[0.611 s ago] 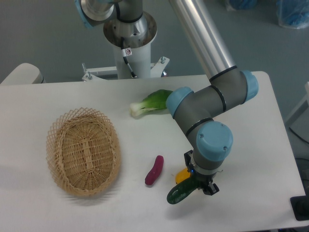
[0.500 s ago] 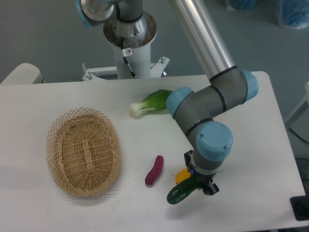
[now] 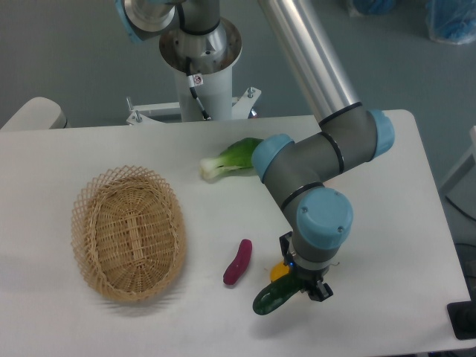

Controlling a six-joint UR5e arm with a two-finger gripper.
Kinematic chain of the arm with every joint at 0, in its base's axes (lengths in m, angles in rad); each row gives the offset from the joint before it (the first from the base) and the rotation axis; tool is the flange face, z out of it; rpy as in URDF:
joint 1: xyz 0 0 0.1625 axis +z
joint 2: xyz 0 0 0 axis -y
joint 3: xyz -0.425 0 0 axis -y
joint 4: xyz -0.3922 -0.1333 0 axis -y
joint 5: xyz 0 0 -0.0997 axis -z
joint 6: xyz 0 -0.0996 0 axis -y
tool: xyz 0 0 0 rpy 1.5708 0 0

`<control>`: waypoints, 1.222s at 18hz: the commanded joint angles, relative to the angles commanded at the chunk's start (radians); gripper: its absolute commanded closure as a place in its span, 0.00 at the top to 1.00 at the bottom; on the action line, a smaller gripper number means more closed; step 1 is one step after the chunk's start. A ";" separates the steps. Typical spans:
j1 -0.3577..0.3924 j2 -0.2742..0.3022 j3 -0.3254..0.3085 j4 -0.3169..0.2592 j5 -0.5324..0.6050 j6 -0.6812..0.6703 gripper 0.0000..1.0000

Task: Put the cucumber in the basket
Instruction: 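Lift the green cucumber held in the gripper off the table, then carry the cucumber across the table over the wicker basket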

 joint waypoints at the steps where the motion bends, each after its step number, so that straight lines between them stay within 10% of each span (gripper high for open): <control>1: 0.000 0.005 -0.006 0.000 -0.003 -0.012 0.23; 22: -0.311 0.308 -0.391 -0.005 -0.006 -0.566 0.22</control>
